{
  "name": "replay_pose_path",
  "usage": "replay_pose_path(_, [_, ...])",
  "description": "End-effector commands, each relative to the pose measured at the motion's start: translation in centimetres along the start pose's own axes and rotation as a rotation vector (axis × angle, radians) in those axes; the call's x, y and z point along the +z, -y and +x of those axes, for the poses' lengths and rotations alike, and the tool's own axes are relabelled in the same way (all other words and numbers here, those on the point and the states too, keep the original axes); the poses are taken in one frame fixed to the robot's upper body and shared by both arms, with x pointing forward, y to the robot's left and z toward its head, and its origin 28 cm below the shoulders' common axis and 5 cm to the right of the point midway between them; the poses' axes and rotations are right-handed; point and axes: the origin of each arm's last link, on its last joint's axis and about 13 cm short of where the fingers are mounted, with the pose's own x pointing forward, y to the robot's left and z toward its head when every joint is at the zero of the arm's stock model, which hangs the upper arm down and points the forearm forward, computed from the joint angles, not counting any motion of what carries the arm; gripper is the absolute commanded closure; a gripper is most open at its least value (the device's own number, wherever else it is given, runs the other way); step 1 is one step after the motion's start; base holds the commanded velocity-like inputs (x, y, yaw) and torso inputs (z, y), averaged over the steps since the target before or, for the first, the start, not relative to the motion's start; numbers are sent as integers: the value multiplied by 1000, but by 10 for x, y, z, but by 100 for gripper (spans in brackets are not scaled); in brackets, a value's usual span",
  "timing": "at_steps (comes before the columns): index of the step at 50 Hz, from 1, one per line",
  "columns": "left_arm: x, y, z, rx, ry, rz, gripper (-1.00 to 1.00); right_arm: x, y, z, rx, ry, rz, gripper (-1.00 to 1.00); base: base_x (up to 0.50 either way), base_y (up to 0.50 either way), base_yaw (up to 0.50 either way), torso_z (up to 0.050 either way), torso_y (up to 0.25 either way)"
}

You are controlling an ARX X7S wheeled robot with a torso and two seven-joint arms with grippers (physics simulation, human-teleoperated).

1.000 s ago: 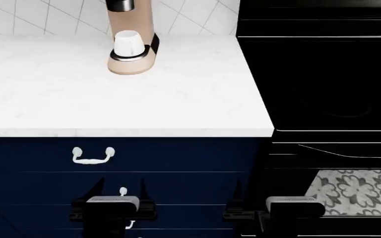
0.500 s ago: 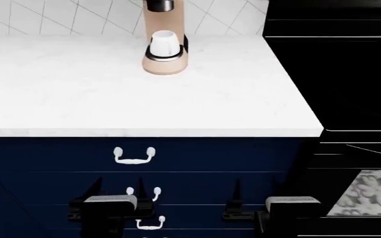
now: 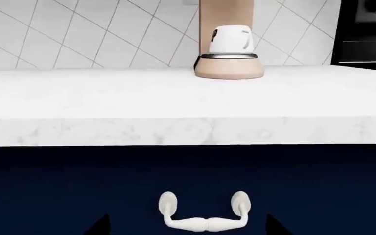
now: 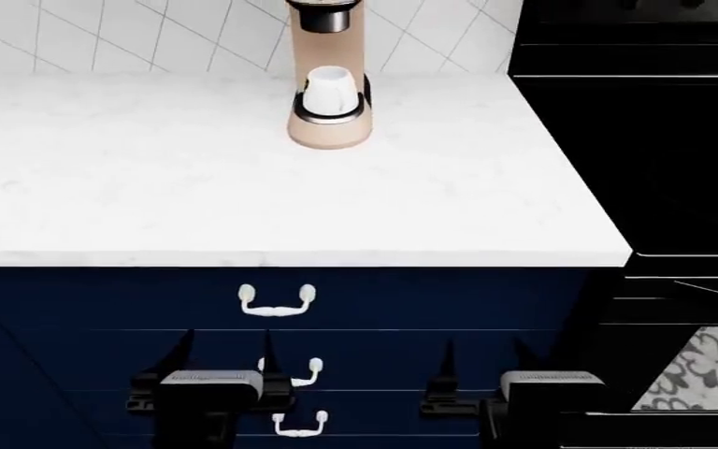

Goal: Press the button on the coffee machine to serve coffee.

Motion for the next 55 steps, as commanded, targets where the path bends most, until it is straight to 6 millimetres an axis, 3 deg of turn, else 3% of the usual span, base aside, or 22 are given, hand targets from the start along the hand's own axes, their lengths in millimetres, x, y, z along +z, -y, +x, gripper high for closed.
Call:
replay_pose_path(1, [1,0,-1,-12,24,6,-100,-1,0,1,-2,-2,-2,-100,0,0,0,50,0])
replay_pose_path(26, [2,1,-1,-23,37,-10,-100,0,0,1,-1,-4,-8,-100,0,0,0,49,0])
replay_pose_path(46, [3,-1,-1,-23,25,-24,-100,4,0,1,-12,9,-13,-100,0,0,0,0,0])
replay_pose_path(50, [16,-2,-3,-31,10,-39,-100,16,2,3,-19,32,-13,-100,0,0,0,0,0])
replay_pose_path(55, [61,-2,1,-51,24,-67,-100,45,6,0,-32,57,-47,-100,0,0,0,0,0])
